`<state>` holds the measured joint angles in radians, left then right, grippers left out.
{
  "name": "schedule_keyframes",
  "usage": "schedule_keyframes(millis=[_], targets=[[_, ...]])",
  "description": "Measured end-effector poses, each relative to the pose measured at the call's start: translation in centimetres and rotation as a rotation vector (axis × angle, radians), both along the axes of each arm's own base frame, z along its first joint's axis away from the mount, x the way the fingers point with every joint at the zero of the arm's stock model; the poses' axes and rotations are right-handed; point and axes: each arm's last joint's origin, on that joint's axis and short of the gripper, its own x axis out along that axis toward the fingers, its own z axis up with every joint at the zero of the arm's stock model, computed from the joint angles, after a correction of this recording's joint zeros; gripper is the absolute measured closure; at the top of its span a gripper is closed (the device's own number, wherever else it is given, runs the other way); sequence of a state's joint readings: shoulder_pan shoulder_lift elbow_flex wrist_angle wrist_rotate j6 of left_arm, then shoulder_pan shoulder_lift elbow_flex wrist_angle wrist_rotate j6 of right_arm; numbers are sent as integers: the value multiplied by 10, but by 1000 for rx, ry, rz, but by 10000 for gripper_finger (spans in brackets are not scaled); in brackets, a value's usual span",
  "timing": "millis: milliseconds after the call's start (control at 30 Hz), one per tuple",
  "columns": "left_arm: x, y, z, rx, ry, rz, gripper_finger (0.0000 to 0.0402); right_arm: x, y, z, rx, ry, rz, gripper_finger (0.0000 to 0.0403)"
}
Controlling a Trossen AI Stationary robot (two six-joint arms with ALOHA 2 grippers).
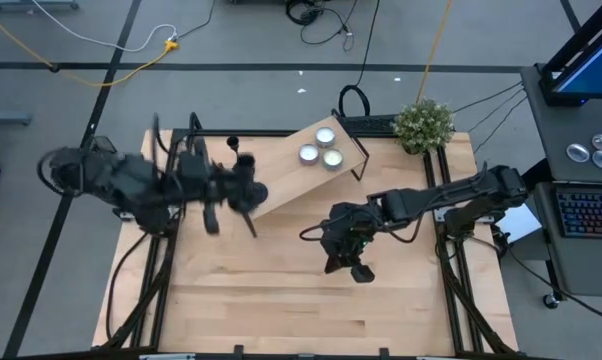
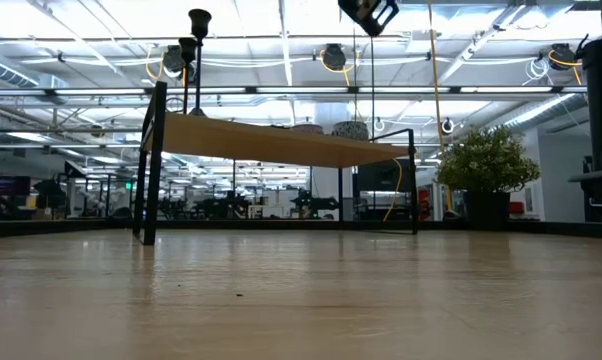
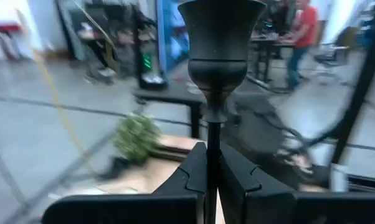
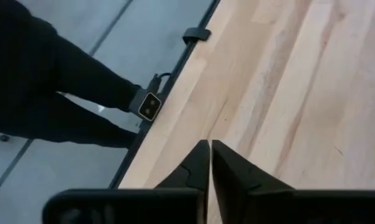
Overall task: Pick & Place candle stick holders
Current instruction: Put the black candle holder on the shelf
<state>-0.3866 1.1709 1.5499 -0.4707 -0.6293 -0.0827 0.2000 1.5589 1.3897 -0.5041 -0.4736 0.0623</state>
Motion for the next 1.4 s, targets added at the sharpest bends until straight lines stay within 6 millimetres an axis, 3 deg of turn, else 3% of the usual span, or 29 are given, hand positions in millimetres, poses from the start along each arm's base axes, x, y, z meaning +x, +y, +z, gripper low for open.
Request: schedule_keyframes(millis=[267, 500, 833, 1067, 1400], targets=[[-20, 57, 24, 186, -47, 11, 388, 0, -12, -12, 7, 33, -8, 401], [-37, 102, 29, 267, -75, -76, 388, 3, -25, -14, 35, 51, -82, 402], [-26, 172, 19, 274, -62, -256, 388, 6, -35, -13, 61, 61, -143, 402], [-26, 224, 3, 182, -46, -359, 388, 6, -36, -13, 64, 77, -185, 402], [-15, 251, -18, 155, -24, -523, 388, 7, -45, -14, 79, 95, -230, 403]])
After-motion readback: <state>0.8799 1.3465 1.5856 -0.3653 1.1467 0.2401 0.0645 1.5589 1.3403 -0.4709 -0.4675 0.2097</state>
